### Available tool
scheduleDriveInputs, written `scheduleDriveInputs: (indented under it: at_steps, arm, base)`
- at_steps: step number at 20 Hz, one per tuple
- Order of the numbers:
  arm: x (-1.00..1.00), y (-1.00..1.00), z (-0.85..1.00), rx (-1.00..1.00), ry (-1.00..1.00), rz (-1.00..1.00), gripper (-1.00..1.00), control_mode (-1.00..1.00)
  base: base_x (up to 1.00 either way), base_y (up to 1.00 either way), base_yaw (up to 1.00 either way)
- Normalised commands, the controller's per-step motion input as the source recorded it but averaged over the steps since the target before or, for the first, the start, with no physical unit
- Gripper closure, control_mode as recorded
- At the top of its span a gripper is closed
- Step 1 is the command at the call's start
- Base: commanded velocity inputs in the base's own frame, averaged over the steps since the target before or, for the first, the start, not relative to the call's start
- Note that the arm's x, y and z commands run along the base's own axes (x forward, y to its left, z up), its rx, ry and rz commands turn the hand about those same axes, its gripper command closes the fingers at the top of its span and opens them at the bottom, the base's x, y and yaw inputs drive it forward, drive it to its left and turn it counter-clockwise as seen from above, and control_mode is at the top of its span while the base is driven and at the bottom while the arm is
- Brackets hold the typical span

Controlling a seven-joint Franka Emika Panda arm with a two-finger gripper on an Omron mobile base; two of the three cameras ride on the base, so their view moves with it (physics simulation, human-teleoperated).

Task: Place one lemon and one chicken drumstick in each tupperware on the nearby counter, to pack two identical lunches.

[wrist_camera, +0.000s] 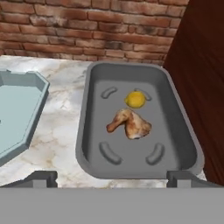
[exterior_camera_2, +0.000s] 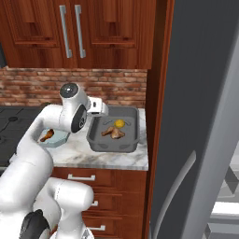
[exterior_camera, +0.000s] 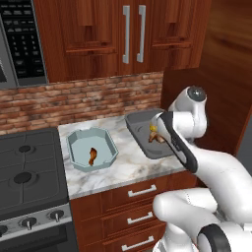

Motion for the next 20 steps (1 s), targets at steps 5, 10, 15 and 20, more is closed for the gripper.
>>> scheduleDriveInputs:
  at_steps: [5, 10, 15, 20]
  arm:
    - [-1.0, 0.04, 0.57, -0.01, 0.0, 0.09, -1.0, -1.0]
    - [-1.0, 0.23, 0.2, -0.07, 0.0, 0.01, -1.0, -1.0]
    - [-1.0, 0.22, 0.01, -0.07, 0.0, 0.0, -1.0, -1.0]
    - [-0.6, -0.02, 0.0, -0.01, -0.01, 0.0, -1.0, 1.0]
  base:
    - [0.0, 0.0, 0.0]
    - [0.0, 0.0, 0.0]
    - [0.0, 0.0, 0.0]
    - [-0.4, -0.09, -0.02]
